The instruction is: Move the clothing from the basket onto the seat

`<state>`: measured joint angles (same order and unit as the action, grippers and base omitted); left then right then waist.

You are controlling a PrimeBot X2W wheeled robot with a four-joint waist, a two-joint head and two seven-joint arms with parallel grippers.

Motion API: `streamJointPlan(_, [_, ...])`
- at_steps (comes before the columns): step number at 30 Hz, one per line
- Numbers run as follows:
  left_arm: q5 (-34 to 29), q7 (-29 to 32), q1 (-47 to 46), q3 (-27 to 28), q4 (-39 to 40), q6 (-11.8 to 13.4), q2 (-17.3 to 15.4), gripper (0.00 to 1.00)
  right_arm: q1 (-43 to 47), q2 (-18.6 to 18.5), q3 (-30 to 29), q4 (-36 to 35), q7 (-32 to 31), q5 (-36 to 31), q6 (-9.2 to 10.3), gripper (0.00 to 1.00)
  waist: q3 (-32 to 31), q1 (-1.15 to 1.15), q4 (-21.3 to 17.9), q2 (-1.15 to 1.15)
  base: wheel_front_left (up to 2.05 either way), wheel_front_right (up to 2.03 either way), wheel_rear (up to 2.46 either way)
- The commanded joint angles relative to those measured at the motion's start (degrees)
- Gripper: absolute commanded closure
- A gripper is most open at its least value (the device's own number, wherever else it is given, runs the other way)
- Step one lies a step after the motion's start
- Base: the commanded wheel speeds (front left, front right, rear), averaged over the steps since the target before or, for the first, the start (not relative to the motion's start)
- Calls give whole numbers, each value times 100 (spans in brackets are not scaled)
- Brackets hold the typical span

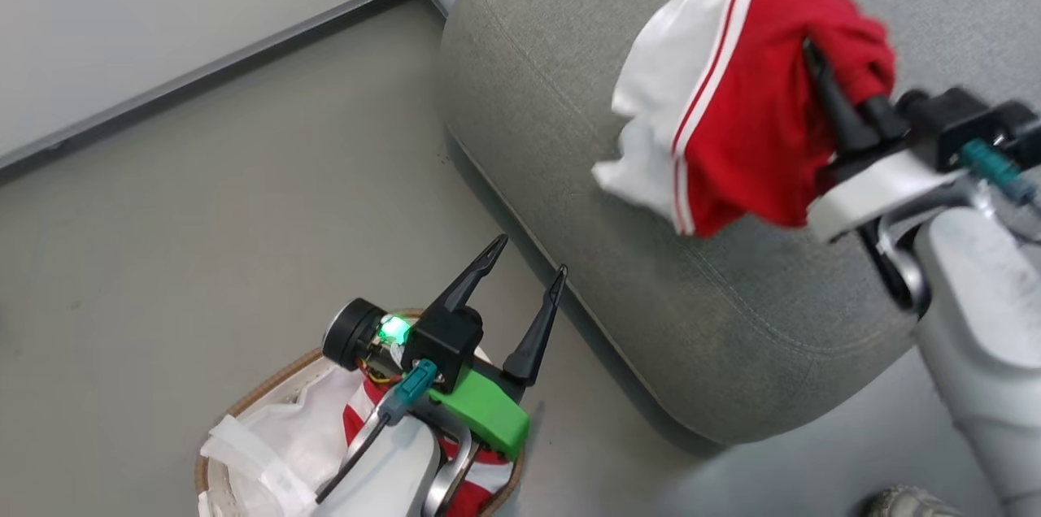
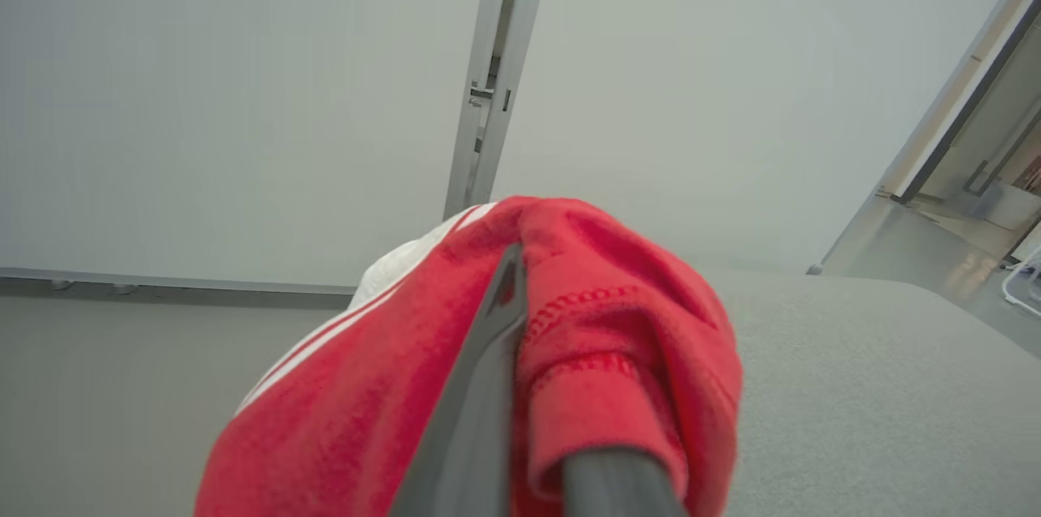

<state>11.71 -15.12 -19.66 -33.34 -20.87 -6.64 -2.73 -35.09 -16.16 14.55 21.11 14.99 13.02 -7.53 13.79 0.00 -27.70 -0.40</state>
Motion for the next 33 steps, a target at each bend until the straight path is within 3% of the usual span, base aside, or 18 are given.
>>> streamJointPlan(1, [-81,-5,-151,7,-39,-28,-34,0,-336,-110,-133,98,28,42,8,100,590,0,398,40,0,0,0])
streamJointPlan(12, [-442,-5,-702,-28,-57,-76,-33,0,-2149,-832,-980,1243,28,-224,8,100,1676,0,1229,40,0,0,0])
streamJointPlan(19, [-529,-5,-883,76,2,-85,-30,0,-2507,-868,-1556,1884,28,-302,8,100,2152,0,1655,40,0,0,0])
streamJointPlan(22, [-490,-5,-788,212,63,-50,-30,0,-2328,-853,-1635,2093,28,-448,8,74,2222,0,1726,40,0,0,0])
streamJointPlan(23, [-519,-5,-735,265,57,-47,-30,0,-2239,-811,-1740,2179,28,-463,8,52,2232,0,1736,40,0,0,0])
streamJointPlan(24, [-548,-5,-705,280,52,-49,-24,0,-2177,-775,-1812,2222,28,-491,8,9,2237,0,1741,40,0,0,0])
streamJointPlan(25, [-580,-6,-675,303,32,-53,-22,0,-2080,-729,-1894,2275,28,-525,8,0,2234,0,1743,40,0,0,0])
streamJointPlan(33, [-642,-6,-512,458,-74,-75,-29,0,-1091,-361,-2367,2029,28,-585,8,0,1925,0,1560,40,0,0,0])
